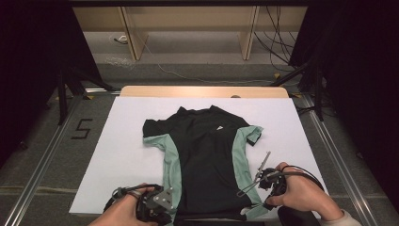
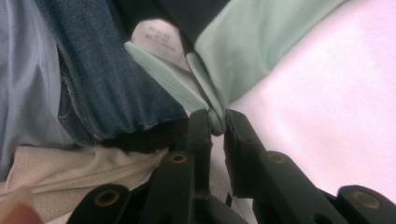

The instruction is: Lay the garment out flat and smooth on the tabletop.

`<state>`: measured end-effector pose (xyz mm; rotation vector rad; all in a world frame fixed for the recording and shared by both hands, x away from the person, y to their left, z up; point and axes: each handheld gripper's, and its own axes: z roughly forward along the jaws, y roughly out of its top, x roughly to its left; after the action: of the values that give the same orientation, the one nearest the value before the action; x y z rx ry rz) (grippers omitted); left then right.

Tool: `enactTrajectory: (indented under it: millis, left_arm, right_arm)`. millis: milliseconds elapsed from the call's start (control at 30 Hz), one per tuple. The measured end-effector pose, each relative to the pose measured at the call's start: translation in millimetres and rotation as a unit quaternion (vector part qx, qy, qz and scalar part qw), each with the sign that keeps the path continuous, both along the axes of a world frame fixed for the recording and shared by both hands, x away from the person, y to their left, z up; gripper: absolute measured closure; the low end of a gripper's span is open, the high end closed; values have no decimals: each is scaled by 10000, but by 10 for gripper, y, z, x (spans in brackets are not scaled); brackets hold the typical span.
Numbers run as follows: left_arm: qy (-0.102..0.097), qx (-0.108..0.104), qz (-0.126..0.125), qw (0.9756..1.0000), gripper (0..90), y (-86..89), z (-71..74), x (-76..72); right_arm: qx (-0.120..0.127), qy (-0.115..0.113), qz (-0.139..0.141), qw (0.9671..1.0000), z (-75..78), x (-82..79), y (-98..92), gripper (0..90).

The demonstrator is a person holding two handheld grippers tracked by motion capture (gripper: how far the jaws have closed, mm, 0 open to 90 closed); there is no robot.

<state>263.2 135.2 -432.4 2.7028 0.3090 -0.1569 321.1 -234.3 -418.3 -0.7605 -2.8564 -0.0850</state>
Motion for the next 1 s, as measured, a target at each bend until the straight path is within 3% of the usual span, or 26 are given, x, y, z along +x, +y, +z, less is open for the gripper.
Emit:
enactTrajectory:
  millis: [67, 200, 267, 533, 633, 733, 833, 933, 1000]
  left_arm:
    - [49, 32, 96, 9999, 865, 77, 0, 1]
    - [99, 197, -211, 9995, 863, 155, -13, -23]
    - [224, 226, -393, 9987, 856, 182, -6, -37]
    - [330, 296, -338, 9984, 763, 290, 149, 13]
    - [240, 261, -284, 9990, 750, 304, 204, 35]
    - [222, 61, -180, 9996, 731, 228, 171, 48]
    - [29, 177, -252, 9995, 687, 81, 62, 70]
    - [9, 130, -280, 9995, 678, -43, -25, 89]
    - [-62, 183, -223, 9996, 680, -114, -76, 118]
  right_arm:
    - [-12, -8, -24, 10000, 14, 17, -5, 807]
    - [-54, 32, 23, 10000, 42, 15, 4, 785]
    - [-47, 60, 69, 9999, 70, 13, 0, 760]
    - [251, -174, -31, 9995, 98, 53, 50, 712]
    - [337, -184, 60, 9992, 61, 51, 94, 693]
    - [441, -125, 69, 9989, 44, 27, 145, 675]
    - [495, -150, 215, 9984, 62, -38, 234, 676]
    - [548, -105, 575, 9968, 57, -106, 342, 692]
    - [405, -113, 803, 9959, 4, -124, 404, 708]
